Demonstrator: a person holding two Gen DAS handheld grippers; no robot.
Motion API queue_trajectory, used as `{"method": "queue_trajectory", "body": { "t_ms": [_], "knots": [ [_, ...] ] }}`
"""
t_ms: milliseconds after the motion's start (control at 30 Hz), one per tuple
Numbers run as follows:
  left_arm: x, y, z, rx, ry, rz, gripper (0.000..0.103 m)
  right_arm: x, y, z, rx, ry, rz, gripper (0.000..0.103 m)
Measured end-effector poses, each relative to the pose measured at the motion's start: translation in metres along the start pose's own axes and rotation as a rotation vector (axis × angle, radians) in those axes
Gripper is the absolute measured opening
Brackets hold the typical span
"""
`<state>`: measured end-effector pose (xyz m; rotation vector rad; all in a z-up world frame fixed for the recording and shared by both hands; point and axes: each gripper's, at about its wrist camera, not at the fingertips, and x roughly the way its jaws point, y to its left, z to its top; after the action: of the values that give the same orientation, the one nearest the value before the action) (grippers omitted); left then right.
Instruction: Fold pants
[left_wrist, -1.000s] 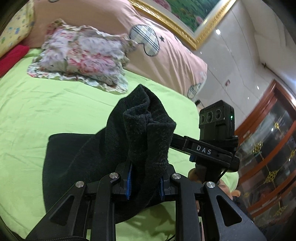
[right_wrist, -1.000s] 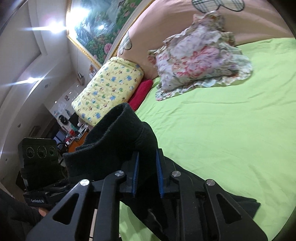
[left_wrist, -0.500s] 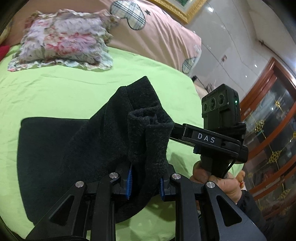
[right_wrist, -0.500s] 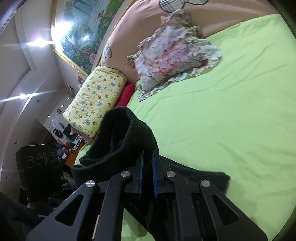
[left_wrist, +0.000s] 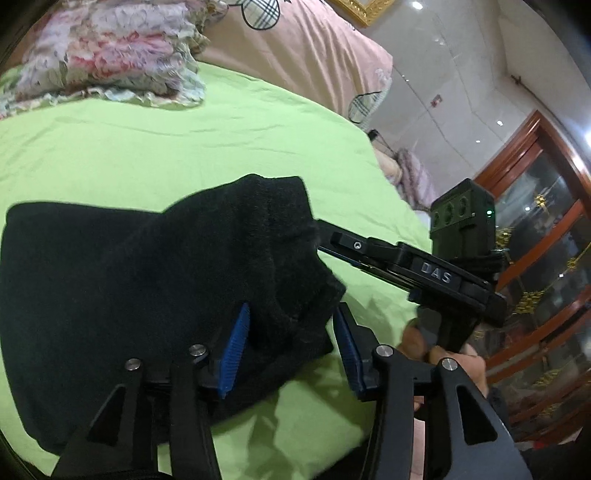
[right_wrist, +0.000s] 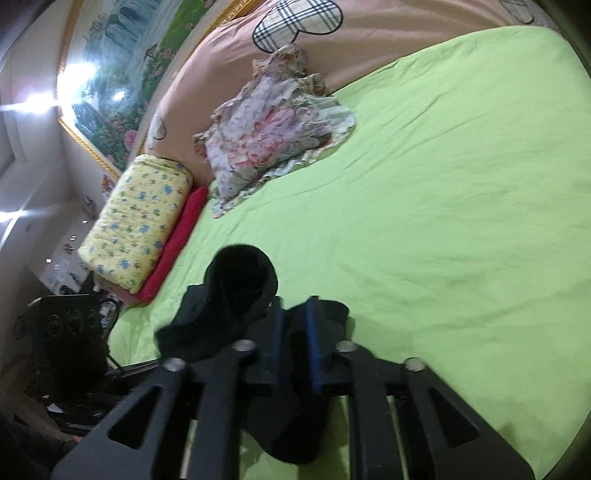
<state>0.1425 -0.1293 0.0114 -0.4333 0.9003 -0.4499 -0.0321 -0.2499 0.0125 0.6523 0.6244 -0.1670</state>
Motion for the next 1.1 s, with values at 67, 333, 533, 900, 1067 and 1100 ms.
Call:
{"method": "queue_trajectory", "body": {
  "t_ms": [67,333,533,900,1067,1100],
  "knots": [
    [-0.006,-0.003,-0.003,0.011,-0.006,0.006,0.050,-0.004,0.006,-0.003,-0.008,-0.008,-0.025,0.080],
    [-0.040,0.009,-0.011,-0.018,-0.065,0.034,0.060,-0.018,0.027,-0.005,-0.044,-0.053,-0.063,0.080],
    [-0.064,0.037,-0.013,-0.104,-0.109,0.063,0.060,-0.015,0.040,-0.008,-0.051,-0.048,-0.083,0.080],
    [-0.093,0.070,-0.015,-0.184,-0.167,0.106,0.065,-0.001,0.058,-0.016,-0.072,-0.027,-0.144,0.080],
    [-0.103,0.084,-0.022,-0.215,-0.180,0.129,0.070,0.002,0.057,-0.018,-0.055,-0.022,-0.172,0.080],
    [-0.104,0.087,-0.023,-0.225,-0.184,0.133,0.070,0.003,0.057,-0.019,-0.050,-0.022,-0.179,0.080]
  ]
}}
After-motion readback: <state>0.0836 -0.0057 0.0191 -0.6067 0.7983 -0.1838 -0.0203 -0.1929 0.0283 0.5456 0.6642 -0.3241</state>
